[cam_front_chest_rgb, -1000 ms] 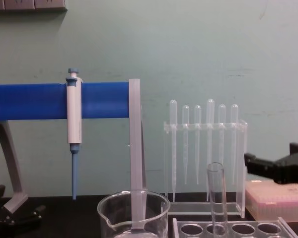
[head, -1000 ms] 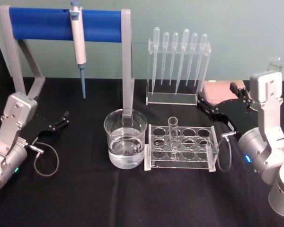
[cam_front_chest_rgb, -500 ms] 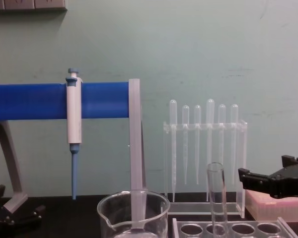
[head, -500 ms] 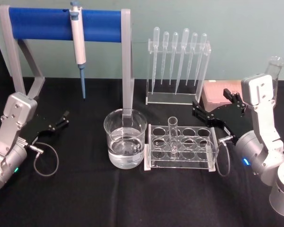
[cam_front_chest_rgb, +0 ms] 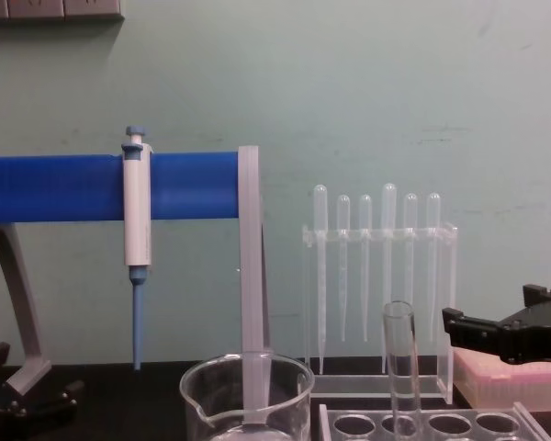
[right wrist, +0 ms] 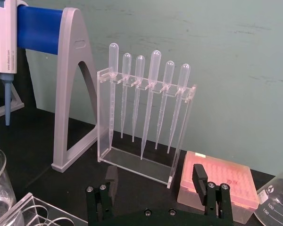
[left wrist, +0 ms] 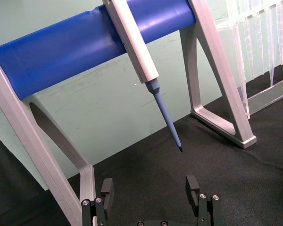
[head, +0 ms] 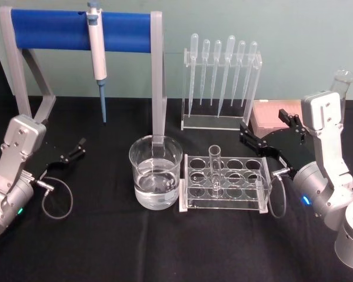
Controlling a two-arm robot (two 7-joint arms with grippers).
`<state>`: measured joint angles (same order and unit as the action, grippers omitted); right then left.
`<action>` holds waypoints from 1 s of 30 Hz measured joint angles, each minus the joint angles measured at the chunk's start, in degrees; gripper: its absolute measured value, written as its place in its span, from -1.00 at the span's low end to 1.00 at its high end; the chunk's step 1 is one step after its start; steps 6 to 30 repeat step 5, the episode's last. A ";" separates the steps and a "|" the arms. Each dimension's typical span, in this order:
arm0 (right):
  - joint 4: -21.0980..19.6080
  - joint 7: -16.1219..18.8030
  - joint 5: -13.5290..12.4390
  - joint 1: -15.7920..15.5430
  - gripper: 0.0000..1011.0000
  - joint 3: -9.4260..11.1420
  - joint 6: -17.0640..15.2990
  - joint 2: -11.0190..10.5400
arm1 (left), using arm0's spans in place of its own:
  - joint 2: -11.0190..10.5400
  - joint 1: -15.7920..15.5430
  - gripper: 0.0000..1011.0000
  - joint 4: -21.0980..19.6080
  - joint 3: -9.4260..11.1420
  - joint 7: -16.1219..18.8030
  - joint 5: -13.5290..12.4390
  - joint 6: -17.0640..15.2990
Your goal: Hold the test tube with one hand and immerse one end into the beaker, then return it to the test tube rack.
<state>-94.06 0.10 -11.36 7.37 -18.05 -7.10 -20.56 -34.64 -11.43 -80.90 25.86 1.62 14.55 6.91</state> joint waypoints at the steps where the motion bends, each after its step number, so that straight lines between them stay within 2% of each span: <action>1: 0.00 0.00 -0.01 -0.01 0.98 0.01 0.01 0.00 | 0.00 0.00 0.98 0.00 0.00 0.00 0.00 0.00; 30: -0.03 -0.04 -0.02 -0.03 0.98 0.03 0.03 0.03 | 0.00 0.00 0.98 0.00 0.00 0.00 0.00 0.00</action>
